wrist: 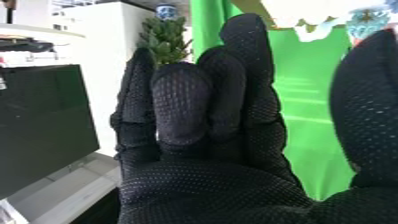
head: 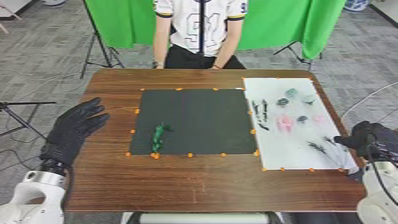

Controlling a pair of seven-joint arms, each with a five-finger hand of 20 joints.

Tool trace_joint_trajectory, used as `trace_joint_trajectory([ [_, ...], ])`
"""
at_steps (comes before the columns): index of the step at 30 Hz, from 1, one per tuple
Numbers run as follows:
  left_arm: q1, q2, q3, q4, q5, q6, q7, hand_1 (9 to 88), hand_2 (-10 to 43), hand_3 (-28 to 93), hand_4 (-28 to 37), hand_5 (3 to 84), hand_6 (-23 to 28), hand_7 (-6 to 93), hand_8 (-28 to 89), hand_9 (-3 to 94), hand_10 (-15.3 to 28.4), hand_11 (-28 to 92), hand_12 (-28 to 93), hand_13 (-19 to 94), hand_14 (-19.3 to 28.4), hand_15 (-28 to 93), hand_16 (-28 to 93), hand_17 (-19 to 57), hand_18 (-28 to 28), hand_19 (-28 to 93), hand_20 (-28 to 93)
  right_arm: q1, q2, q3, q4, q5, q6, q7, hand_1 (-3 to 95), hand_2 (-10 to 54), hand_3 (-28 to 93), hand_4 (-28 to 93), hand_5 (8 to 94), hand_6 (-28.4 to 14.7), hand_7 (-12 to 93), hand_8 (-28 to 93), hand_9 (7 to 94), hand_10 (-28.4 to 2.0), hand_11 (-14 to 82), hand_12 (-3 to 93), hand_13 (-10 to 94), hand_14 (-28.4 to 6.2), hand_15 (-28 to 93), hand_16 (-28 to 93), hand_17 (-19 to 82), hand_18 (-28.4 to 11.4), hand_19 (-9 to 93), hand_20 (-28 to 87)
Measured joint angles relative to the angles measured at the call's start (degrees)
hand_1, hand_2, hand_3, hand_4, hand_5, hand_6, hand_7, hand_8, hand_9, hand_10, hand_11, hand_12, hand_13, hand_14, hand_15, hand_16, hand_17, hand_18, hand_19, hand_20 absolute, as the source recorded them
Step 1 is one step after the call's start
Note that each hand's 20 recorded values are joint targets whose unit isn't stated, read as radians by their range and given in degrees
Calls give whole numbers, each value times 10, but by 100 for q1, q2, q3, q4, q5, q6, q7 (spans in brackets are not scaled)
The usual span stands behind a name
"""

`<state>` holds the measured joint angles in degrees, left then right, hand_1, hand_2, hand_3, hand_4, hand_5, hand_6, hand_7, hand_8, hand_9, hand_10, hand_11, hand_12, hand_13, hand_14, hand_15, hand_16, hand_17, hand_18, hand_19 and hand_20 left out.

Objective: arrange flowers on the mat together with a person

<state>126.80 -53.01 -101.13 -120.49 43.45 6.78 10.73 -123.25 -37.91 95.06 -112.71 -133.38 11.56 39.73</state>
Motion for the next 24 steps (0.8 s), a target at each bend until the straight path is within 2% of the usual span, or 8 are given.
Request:
trace_joint_trajectory([
  [6,1,-1,0,0,0,-5,0,310,-29,705,-239,377,42,198,-93,333,113,261,171,292,142,381,-18,-42,202,496,106,44,-6,4,11,149,-638,33,302,-95,636,-283,615,-2,488,-164,599,-132,569,378,568,-113,760,277,232,-187,663,363],
  [12,1,-11,2,0,1,-10,0,310,-28,705,-239,377,42,197,-93,334,114,261,171,291,143,382,-17,-42,202,496,106,111,-12,-63,70,257,-933,63,322,-95,712,-283,667,20,525,-167,655,-110,584,373,625,-97,766,273,237,-180,657,362],
  [13,1,-13,2,1,1,-12,-1,311,-28,704,-239,377,42,197,-93,334,114,261,171,292,143,382,-17,-42,202,496,106,125,-12,-90,88,256,-933,66,336,-95,710,-283,675,21,525,-134,663,-109,586,373,634,-94,768,275,239,-179,656,362],
  [15,-2,-17,2,4,1,-15,-5,311,-28,704,-239,377,42,198,-93,334,114,261,170,292,143,382,-18,-42,202,496,106,168,-12,-159,129,252,-933,77,369,-95,680,-283,682,22,518,14,678,-104,591,371,651,-91,770,278,245,-177,656,365],
  [17,-3,-22,2,6,1,-18,-7,311,-28,704,-239,377,43,198,-93,333,113,261,170,292,142,382,-18,-42,203,496,106,214,-12,-231,168,250,-934,81,393,-95,675,-283,694,19,522,61,709,-100,591,369,669,-86,775,279,252,-173,657,366],
  [21,-2,-29,2,6,1,-19,-10,310,-27,703,-239,377,43,198,-93,334,113,261,170,292,142,382,-18,-42,203,496,106,298,-13,-323,224,261,-919,69,431,-95,730,-283,760,15,530,96,775,-95,603,374,726,-78,805,275,280,-162,676,374],
  [24,1,-31,2,6,1,-19,-10,309,-27,704,-240,377,43,197,-93,334,113,262,170,292,142,382,-18,-42,203,496,106,321,-12,-362,253,330,-763,34,430,-95,757,-283,774,14,532,108,790,-91,626,376,741,-83,830,277,292,-160,691,379],
])
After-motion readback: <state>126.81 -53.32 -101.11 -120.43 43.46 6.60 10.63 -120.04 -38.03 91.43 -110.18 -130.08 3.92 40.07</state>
